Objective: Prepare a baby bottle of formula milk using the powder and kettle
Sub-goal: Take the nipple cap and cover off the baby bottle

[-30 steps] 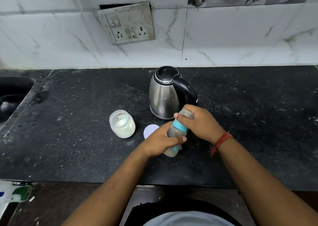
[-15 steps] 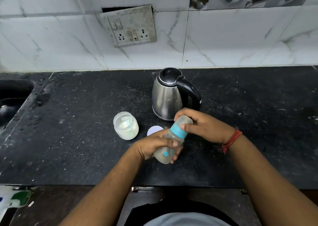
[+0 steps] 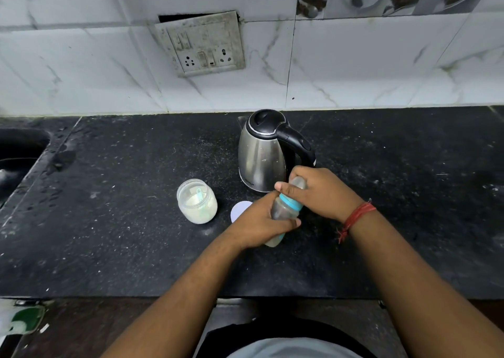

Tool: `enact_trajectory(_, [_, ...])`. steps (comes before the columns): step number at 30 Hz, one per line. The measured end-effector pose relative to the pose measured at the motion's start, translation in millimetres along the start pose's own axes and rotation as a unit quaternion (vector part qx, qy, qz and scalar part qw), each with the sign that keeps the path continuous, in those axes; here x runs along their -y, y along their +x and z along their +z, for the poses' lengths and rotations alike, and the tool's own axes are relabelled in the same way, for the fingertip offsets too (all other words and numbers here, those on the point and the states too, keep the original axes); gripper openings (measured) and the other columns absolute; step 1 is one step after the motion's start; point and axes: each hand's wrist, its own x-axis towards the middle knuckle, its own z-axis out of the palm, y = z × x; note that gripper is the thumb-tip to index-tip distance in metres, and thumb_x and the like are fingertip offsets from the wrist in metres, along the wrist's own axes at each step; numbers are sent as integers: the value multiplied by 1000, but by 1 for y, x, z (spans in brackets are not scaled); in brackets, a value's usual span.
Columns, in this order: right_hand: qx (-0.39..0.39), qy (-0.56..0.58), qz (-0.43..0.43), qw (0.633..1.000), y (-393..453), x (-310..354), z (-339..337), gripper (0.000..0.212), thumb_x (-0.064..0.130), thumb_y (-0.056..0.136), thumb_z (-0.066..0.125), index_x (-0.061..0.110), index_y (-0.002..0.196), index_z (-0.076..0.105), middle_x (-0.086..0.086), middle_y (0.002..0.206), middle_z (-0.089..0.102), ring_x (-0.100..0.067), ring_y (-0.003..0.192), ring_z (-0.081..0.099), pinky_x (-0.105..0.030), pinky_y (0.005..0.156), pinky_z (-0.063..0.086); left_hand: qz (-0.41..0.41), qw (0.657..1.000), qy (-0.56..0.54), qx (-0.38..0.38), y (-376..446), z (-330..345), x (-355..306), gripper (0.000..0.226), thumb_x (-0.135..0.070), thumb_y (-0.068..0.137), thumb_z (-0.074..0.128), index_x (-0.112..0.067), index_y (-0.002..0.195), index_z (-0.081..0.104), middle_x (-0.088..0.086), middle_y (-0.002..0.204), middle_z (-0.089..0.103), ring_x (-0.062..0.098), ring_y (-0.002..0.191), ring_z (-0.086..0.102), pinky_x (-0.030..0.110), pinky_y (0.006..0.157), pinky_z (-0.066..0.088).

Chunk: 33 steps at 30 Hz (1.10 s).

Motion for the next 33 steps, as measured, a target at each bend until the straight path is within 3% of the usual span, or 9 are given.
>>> enact_trajectory(4, [-15,52,-9,998,-2,1,2,32,42,92,68,14,78,61,3,69,61,-8,62,52,-32,62,45,-8,998,-49,38,0,-2,-3,41,-19,84,75,-18,123,60,-6,93,66,7,84,62,25,78,53])
enact_trajectory(8, [-24,106,-25,994,-3,0,-3,22,39,93,64,18,86,63,-4,85,69,-18,75,62,-39,69,52,-83,974,-192,88,-4,-7,-1,45,-27,74,79,-15,111,57,7,82,65,22,67,66,33,62,58])
enact_trajectory(11, [-37,132,-44,990,0,-1,-16,13,34,93,62,21,92,64,11,83,68,-6,71,60,-31,65,49,-84,970,-211,81,-6,-10,6,50,-30,72,78,-12,112,54,9,81,64,23,67,65,35,62,58])
enact_trajectory(13, [-30,153,-38,987,1,-3,-18,7,30,97,62,24,95,65,18,78,65,2,65,57,-24,62,47,-76,971,-210,79,-7,-11,7,51,-30,73,78,-10,114,53,8,81,64,24,69,65,35,63,59])
enact_trajectory(16, [-29,183,-27,982,-2,-5,-10,10,35,98,61,26,99,65,6,84,68,-7,66,62,-25,59,52,-72,974,-206,68,-5,-10,5,50,-28,77,77,-10,117,53,6,82,65,22,72,65,35,68,59])
enact_trajectory(19, [-76,225,-22,971,-7,-8,0,10,31,99,61,22,103,64,-3,91,68,-9,68,62,-27,59,53,-70,983,-167,38,-3,-11,10,50,-28,80,80,-15,122,57,4,92,67,19,83,65,39,82,55])
enact_trajectory(24, [-170,303,47,937,-17,-26,18,14,26,99,62,22,112,60,0,102,67,-15,82,65,-32,69,57,-79,993,-88,-25,-6,-13,29,69,-43,71,87,-25,131,59,-7,111,70,11,106,66,35,101,52])
enact_trajectory(29, [-216,148,123,957,-29,-65,31,24,36,88,74,26,106,60,6,107,61,-11,92,60,-26,75,48,-64,993,-28,-95,-2,-11,38,66,-50,67,87,-43,127,59,-10,122,70,9,119,65,29,107,50])
enact_trajectory(33, [-183,-41,132,973,-37,-98,49,44,37,88,73,21,127,61,1,124,51,-18,104,58,-31,85,50,-64,994,-18,-90,3,-1,39,56,-21,82,89,-30,128,59,-13,112,71,-5,105,65,13,94,48])
